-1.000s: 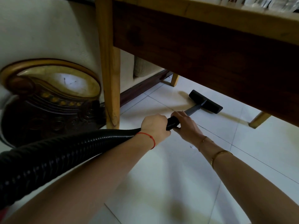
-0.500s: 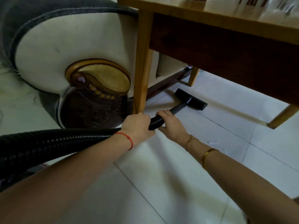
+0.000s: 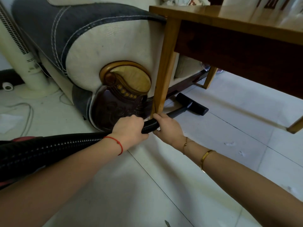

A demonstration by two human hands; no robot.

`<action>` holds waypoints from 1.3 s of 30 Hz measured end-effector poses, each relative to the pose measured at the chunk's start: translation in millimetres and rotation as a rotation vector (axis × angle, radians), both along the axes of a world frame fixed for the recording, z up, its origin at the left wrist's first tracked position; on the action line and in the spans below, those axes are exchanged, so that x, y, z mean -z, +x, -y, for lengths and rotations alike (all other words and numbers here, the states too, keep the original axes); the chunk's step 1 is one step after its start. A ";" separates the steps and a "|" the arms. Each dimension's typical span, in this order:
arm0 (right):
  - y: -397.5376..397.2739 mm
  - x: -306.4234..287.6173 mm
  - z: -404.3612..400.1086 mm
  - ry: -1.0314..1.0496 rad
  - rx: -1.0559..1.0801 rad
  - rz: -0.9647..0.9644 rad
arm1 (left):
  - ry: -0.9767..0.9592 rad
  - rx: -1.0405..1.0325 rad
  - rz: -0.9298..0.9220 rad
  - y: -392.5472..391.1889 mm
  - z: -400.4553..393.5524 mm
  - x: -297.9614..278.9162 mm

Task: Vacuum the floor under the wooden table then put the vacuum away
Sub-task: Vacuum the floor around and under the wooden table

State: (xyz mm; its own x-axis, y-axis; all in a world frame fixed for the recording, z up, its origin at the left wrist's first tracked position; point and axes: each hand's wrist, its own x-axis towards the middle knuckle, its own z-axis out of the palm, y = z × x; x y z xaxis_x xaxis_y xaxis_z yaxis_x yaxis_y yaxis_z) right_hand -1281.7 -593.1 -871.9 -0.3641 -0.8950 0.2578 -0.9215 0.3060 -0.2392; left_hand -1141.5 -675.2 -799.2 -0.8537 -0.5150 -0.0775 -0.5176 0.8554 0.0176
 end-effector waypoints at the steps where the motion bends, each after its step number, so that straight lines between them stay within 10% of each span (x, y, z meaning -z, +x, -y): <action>1: 0.2 0.5 1.0 0.002 0.002 -0.012 | -0.004 -0.001 0.002 0.1 0.5 0.0; 28: -188.4 16.1 -31.1 0.064 0.160 0.116 | 0.060 0.133 -0.072 -204.9 -7.9 38.5; 39: -144.2 -25.9 -43.7 0.179 0.122 0.177 | 0.153 0.087 -0.084 -156.2 -27.6 -5.2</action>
State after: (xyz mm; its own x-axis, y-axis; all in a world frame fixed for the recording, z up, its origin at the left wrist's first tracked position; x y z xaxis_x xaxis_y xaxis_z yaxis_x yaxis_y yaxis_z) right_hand -1425.9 -549.4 -846.0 -0.4971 -0.8674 0.0220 -0.8239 0.4639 -0.3256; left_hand -1297.7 -647.5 -794.0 -0.9012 -0.4268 -0.0755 -0.4332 0.8809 0.1909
